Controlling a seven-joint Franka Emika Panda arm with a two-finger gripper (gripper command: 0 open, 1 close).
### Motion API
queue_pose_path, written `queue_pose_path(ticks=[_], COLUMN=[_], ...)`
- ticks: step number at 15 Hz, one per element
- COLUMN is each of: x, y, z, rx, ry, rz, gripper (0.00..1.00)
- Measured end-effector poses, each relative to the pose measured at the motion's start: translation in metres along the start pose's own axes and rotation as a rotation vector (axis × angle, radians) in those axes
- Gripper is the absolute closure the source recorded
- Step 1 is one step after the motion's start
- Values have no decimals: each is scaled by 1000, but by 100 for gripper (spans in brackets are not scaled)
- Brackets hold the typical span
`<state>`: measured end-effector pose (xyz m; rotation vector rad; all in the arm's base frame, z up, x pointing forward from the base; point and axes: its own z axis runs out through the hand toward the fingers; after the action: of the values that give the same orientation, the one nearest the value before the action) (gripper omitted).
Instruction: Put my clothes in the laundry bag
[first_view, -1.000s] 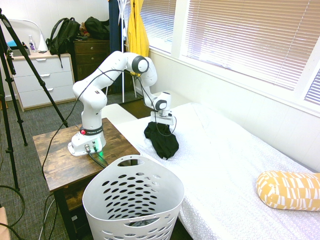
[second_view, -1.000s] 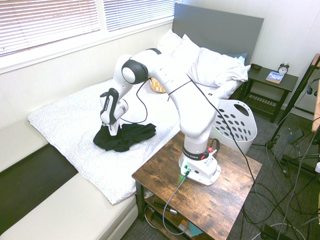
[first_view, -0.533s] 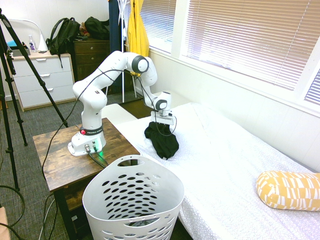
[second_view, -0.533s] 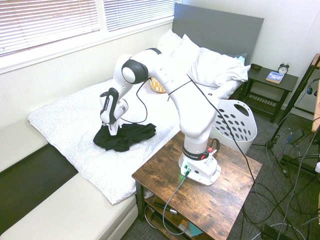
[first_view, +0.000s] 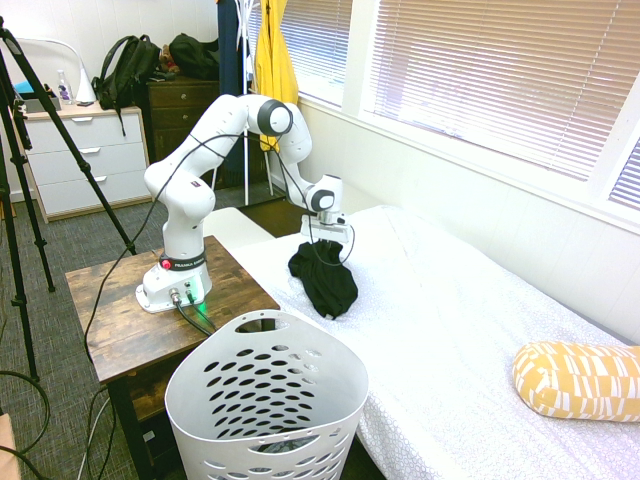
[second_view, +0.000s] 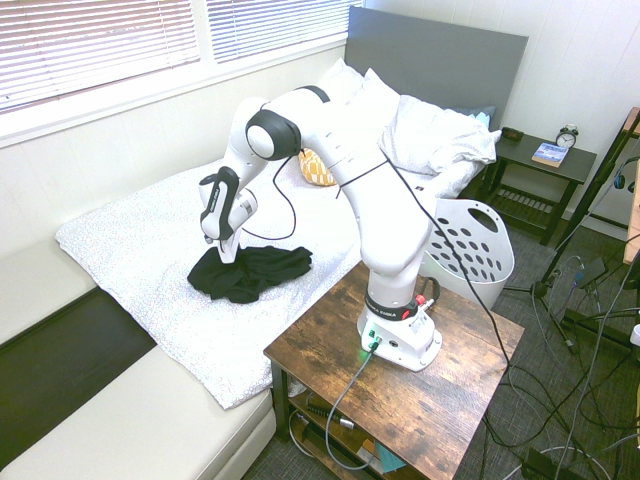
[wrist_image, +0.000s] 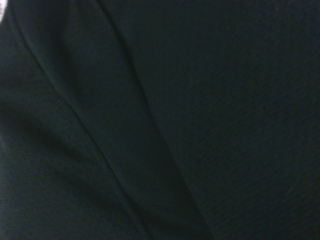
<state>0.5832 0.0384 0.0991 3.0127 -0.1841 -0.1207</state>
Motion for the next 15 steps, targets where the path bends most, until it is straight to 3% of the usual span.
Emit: queue_pose_path(ticks=[3,9,15], x=[4,0,-11], y=[4,58,123], z=[-59,-203,-310], rx=[-6,-36,-122], ry=[18,11,4], rz=[60,160,103], gripper=[100,100,100])
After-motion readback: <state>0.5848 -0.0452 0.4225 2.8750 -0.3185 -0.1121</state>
